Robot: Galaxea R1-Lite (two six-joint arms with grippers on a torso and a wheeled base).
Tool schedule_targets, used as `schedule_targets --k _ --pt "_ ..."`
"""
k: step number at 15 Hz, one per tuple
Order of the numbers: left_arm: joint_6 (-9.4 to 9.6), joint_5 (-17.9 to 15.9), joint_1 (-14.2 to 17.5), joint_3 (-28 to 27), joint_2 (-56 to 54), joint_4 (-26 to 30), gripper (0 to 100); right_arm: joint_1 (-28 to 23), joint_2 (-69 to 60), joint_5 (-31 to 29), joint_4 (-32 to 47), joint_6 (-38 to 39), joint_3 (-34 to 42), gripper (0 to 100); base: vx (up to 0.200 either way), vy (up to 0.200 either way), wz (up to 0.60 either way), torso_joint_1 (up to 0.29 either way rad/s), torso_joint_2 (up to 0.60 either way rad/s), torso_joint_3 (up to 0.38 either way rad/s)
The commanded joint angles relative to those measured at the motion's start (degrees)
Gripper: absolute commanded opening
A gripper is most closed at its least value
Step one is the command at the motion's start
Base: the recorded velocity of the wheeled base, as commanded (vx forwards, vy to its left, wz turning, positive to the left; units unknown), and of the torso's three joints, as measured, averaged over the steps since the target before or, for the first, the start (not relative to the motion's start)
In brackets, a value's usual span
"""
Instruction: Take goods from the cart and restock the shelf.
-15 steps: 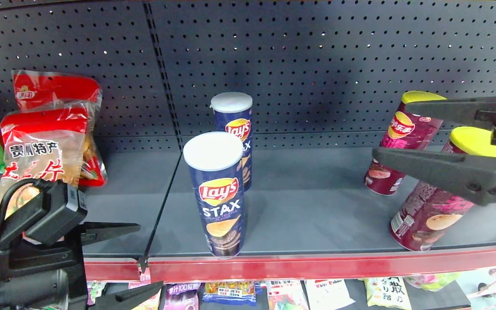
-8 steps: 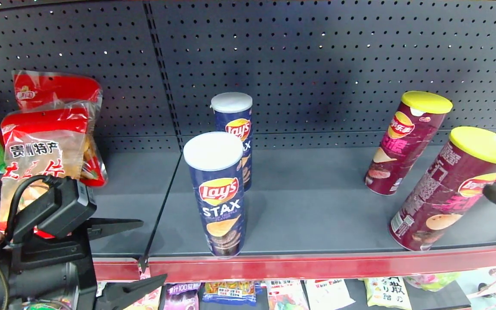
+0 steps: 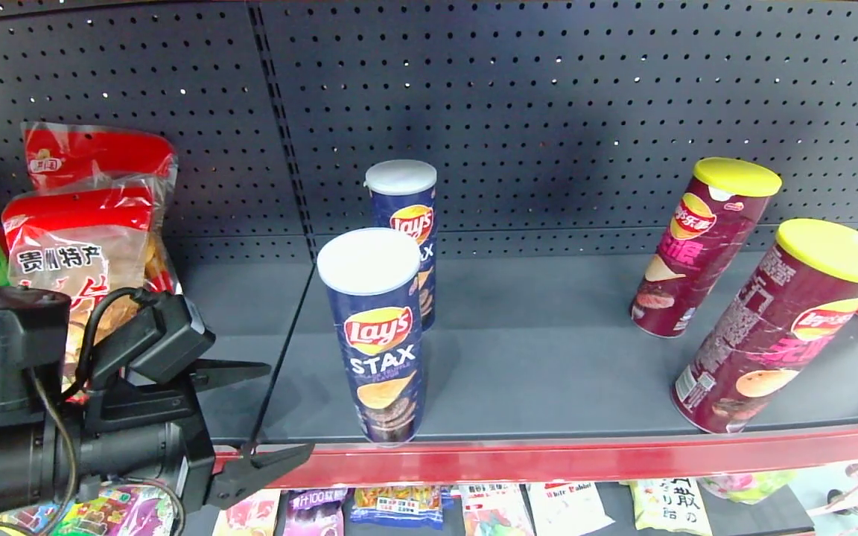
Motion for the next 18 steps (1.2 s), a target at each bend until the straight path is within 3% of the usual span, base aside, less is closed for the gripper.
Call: schedule_targets --k 1,7,18 --pt "0.04 0.18 0.02 -1.09 1.94 -0.12 100 -2.63 -5.72 -0.10 -0.54 -0.03 4.46 100 0.000 0.000 0.00 0.000 0.00 0.000" --pt "-0.05 0.45 -2.62 -3.72 6.69 -1.88 100 -6.15 -16.97 -0.36 -0.19 -0.74 12.37 100 0.000 0.000 0.00 0.000 0.00 0.000" --pt "-0.14 1.06 -2.89 -6.45 11.08 -3.55 100 -6.23 -19.17 -0.72 -0.28 -1.17 15.00 100 0.000 0.000 0.00 0.000 0.00 0.000"
